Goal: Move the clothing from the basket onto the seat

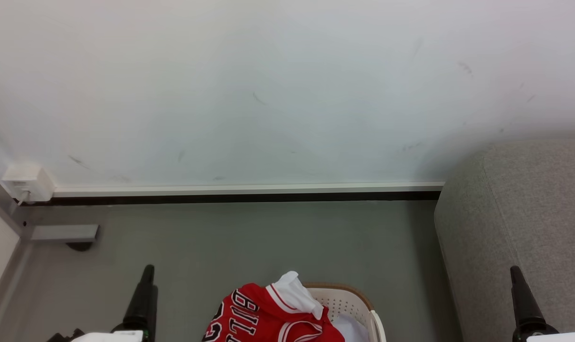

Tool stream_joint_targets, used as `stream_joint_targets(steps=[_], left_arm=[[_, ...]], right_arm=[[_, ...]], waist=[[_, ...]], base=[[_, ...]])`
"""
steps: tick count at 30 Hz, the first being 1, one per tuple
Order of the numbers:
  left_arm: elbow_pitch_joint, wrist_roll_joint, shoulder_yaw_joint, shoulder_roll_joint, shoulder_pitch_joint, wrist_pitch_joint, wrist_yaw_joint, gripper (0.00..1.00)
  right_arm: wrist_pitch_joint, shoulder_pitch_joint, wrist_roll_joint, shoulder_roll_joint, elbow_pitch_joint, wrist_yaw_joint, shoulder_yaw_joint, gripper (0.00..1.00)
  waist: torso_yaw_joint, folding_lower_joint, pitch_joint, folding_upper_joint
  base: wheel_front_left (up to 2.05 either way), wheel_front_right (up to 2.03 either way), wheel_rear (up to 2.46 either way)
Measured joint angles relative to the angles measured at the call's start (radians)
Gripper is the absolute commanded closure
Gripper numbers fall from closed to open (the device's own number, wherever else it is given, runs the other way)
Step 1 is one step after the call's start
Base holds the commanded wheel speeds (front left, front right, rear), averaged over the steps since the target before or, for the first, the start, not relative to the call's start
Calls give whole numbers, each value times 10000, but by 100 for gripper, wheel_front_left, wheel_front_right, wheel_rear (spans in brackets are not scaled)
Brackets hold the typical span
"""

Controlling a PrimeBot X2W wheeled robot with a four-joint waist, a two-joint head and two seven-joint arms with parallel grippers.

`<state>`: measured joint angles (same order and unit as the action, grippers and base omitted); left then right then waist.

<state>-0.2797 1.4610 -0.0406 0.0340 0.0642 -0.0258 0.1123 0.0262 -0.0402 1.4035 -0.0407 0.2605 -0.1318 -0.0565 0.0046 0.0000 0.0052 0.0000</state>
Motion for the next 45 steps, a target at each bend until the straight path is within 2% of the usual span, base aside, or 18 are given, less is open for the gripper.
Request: stream_joint_targets(steps=[28,45], left_arm=[[562,-4084,894,29,-37,1053,-614,0],[765,-7104,1202,59,-165,1546,-825,0]], right_arm=[[-1030,215,-5427,-230,-543,0,541,0],[-1524,278,-7977,-353,-623,0,702,0]], waist=[[70,0,36,0],[94,0,-26,0]], base=[[0,0,0],[0,0,0]])
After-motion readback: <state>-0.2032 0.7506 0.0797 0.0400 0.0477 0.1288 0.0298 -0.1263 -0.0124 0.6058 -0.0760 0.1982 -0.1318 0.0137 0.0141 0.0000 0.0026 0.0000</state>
